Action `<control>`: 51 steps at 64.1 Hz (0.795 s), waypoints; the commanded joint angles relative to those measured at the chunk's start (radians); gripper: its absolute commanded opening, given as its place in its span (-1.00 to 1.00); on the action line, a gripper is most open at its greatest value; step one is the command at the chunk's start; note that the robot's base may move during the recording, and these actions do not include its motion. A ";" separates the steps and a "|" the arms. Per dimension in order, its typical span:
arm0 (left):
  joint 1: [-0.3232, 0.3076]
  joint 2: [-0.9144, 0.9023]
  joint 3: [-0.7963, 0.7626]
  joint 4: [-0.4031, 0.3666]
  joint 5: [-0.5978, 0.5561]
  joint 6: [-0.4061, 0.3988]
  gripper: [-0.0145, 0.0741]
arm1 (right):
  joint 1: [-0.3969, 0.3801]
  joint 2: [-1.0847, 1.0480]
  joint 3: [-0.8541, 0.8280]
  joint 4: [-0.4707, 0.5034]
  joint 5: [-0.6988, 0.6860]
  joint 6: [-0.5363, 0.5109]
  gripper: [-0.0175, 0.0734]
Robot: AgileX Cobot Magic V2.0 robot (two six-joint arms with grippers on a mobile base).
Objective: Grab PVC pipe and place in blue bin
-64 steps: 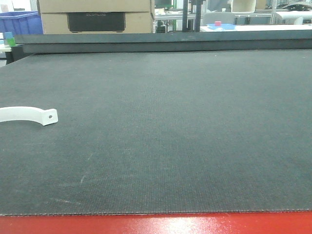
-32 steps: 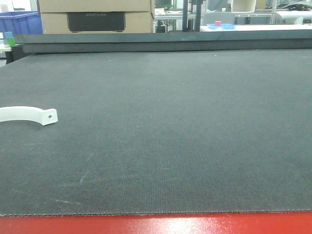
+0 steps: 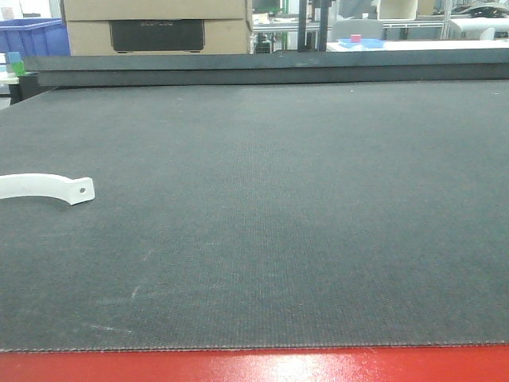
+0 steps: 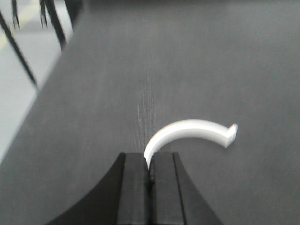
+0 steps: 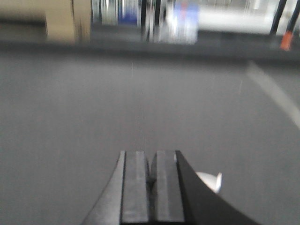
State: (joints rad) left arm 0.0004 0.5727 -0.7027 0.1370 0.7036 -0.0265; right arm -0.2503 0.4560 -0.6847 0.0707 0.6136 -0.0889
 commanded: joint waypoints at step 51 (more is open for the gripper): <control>0.005 0.746 -0.170 -0.152 0.116 -0.032 -0.92 | 0.002 0.735 -0.115 0.047 0.244 -0.002 -0.99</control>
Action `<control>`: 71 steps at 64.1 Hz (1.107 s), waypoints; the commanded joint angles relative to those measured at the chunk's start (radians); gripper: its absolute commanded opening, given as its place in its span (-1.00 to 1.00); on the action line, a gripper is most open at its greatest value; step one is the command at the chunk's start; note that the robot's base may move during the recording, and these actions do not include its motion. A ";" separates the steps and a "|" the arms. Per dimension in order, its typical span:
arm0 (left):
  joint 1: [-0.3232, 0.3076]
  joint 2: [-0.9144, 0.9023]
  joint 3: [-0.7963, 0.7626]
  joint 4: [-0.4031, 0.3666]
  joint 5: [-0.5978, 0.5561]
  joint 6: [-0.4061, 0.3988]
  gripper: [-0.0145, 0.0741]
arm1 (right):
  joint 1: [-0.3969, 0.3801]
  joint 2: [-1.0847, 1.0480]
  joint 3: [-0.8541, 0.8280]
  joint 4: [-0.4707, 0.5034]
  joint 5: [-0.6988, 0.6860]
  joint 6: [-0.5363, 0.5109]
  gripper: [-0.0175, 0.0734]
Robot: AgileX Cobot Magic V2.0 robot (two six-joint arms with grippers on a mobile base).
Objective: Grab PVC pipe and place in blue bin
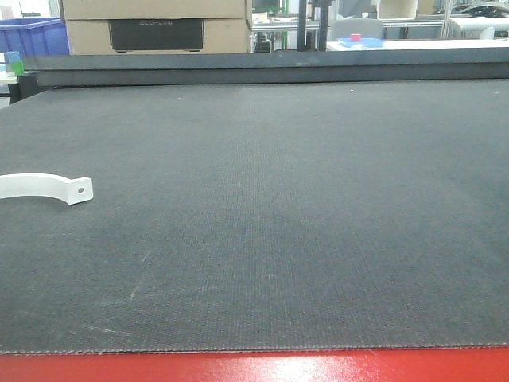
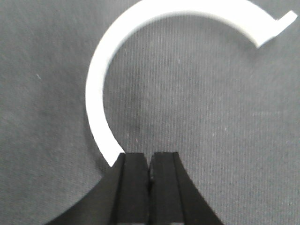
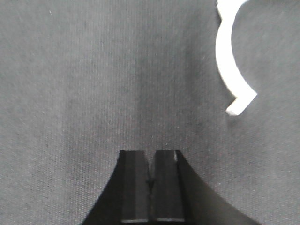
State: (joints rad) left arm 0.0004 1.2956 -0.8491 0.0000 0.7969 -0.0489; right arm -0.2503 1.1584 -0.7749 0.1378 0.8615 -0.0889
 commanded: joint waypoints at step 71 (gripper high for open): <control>0.005 0.033 -0.030 -0.025 -0.037 -0.040 -0.92 | -0.184 0.656 -0.509 -0.050 0.220 -0.122 -0.08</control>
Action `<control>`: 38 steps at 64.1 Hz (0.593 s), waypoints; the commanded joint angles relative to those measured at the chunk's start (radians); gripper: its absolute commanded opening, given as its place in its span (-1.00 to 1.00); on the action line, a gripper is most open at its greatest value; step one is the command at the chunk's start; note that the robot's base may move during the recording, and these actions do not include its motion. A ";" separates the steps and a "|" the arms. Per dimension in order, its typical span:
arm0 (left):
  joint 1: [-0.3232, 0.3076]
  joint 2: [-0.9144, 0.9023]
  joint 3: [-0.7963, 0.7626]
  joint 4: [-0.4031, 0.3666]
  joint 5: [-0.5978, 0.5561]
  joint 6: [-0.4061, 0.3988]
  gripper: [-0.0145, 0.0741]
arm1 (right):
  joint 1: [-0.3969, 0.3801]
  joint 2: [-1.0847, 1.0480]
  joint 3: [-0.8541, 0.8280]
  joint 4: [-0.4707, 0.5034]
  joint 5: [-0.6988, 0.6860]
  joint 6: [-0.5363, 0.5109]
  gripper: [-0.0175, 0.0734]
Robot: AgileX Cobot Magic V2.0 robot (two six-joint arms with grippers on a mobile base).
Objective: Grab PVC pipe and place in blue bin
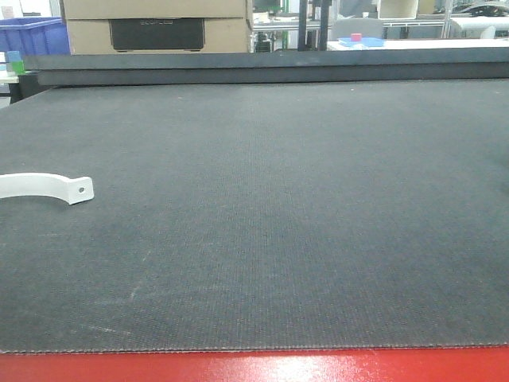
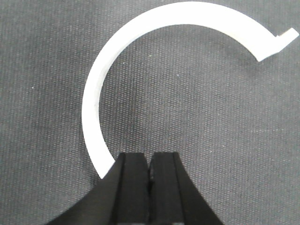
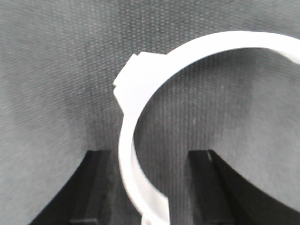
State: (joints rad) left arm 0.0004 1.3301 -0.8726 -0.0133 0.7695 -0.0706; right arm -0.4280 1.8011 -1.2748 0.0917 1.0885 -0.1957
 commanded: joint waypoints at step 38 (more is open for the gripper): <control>0.005 0.022 -0.006 -0.010 -0.024 -0.094 -0.92 | 0.007 0.054 -0.009 0.012 -0.007 -0.032 -0.61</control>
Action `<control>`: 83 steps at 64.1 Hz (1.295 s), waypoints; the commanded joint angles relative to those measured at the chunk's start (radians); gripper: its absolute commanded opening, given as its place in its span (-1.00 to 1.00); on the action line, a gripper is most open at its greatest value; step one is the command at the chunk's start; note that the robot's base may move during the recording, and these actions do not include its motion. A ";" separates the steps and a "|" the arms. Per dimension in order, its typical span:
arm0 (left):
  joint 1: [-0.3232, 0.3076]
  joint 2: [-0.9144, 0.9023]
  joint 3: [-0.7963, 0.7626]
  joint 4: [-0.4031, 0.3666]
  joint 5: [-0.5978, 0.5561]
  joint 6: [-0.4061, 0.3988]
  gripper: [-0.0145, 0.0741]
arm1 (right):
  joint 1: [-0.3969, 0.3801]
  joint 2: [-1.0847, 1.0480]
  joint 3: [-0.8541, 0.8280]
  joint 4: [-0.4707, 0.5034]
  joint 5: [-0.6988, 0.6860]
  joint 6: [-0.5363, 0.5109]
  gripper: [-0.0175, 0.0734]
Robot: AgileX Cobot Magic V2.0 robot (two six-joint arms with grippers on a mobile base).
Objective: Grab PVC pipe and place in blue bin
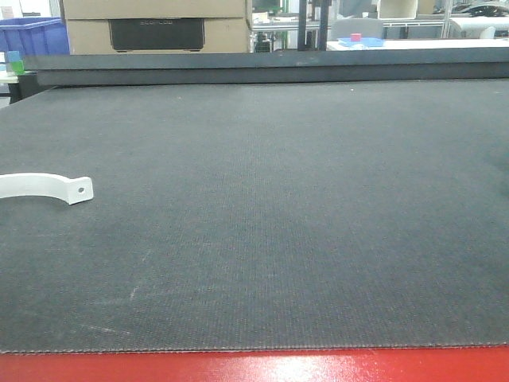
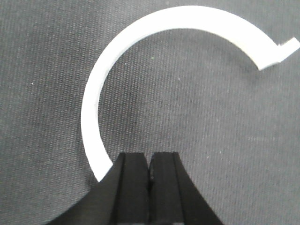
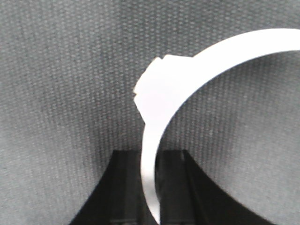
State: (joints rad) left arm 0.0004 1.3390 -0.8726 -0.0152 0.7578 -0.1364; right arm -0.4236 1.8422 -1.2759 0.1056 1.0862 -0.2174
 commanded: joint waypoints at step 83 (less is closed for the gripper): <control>0.121 0.334 -0.158 0.094 0.040 0.005 -0.12 | 0.026 -0.225 -0.043 0.132 0.054 -0.010 -0.98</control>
State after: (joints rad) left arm 0.1211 1.6600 -1.0235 0.0780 0.8128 -0.1329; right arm -0.3979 1.6283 -1.3149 0.2381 1.1469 -0.2199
